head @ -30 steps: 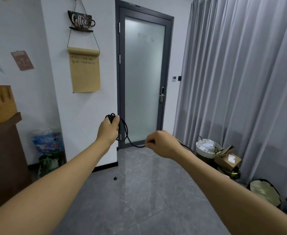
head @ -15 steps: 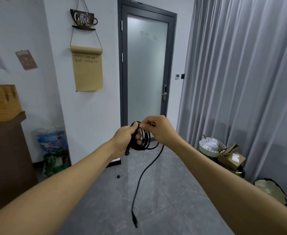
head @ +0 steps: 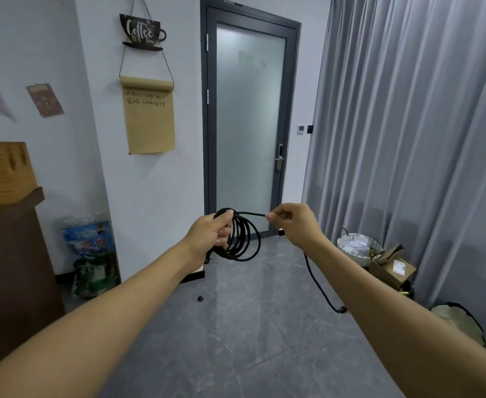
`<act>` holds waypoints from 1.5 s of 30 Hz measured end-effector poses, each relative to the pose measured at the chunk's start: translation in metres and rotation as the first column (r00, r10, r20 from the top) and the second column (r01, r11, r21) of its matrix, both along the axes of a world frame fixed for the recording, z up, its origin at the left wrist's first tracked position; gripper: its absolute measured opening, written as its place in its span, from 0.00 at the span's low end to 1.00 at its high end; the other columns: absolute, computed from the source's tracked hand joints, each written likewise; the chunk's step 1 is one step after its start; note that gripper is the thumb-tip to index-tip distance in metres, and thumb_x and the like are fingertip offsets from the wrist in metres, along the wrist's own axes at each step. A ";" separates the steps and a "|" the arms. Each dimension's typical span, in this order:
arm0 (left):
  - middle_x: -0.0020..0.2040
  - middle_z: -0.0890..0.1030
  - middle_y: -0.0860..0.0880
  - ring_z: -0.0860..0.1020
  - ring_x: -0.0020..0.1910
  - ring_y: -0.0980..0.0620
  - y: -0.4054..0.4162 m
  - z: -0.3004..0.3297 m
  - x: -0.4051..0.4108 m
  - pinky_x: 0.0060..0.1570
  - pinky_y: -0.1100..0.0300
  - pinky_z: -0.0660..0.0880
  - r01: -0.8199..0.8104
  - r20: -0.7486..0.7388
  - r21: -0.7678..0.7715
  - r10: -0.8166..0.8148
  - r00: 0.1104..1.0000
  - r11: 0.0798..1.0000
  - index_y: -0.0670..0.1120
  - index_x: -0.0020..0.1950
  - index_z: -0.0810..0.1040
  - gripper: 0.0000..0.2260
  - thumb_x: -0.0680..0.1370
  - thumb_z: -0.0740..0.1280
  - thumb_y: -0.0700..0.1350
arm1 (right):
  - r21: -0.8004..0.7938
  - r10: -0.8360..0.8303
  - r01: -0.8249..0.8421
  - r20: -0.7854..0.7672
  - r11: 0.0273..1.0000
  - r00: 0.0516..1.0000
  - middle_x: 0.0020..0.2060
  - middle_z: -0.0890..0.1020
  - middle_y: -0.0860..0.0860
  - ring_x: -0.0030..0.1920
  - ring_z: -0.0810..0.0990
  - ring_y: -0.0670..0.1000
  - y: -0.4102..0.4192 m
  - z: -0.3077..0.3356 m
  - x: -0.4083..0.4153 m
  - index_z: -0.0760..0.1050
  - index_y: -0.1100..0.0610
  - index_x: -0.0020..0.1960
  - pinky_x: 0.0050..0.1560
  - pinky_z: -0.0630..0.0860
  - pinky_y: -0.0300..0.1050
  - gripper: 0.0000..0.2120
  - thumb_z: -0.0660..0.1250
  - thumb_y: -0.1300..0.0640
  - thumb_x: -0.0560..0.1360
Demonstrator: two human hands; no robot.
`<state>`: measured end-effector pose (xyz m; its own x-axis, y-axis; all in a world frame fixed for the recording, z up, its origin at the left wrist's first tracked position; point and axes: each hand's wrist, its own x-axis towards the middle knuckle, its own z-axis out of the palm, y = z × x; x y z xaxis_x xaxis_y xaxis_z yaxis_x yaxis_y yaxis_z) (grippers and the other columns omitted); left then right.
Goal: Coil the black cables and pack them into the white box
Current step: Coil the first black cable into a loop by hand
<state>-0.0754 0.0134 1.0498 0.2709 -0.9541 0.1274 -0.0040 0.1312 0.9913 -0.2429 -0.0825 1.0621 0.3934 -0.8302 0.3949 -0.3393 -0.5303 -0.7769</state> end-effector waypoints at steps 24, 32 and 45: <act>0.40 0.75 0.46 0.73 0.38 0.51 -0.008 -0.011 -0.003 0.42 0.59 0.69 -0.211 0.468 -0.033 0.202 0.860 0.977 0.37 0.49 0.70 0.15 0.83 0.54 0.48 | -0.306 0.170 -0.452 -0.640 0.838 0.749 0.43 0.82 0.52 0.41 0.77 0.52 0.031 -0.006 0.027 0.81 0.58 0.46 0.45 0.76 0.50 0.08 0.65 0.57 0.76; 0.30 0.70 0.47 0.69 0.21 0.60 0.006 -0.003 -0.020 0.18 0.73 0.62 0.001 0.407 0.095 -0.040 0.913 0.995 0.45 0.37 0.66 0.16 0.84 0.52 0.47 | -0.214 0.281 -0.347 -0.287 0.913 0.916 0.33 0.76 0.43 0.33 0.72 0.41 0.027 0.005 0.016 0.79 0.56 0.41 0.37 0.69 0.31 0.05 0.72 0.55 0.71; 0.23 0.60 0.54 0.56 0.20 0.57 0.006 0.013 -0.022 0.26 0.65 0.65 0.306 0.225 0.296 -0.378 0.898 0.905 0.44 0.34 0.67 0.22 0.75 0.58 0.62 | 0.038 0.371 -0.422 -0.554 0.906 0.745 0.32 0.72 0.43 0.31 0.71 0.41 0.025 0.000 0.002 0.70 0.51 0.43 0.35 0.68 0.33 0.08 0.69 0.59 0.72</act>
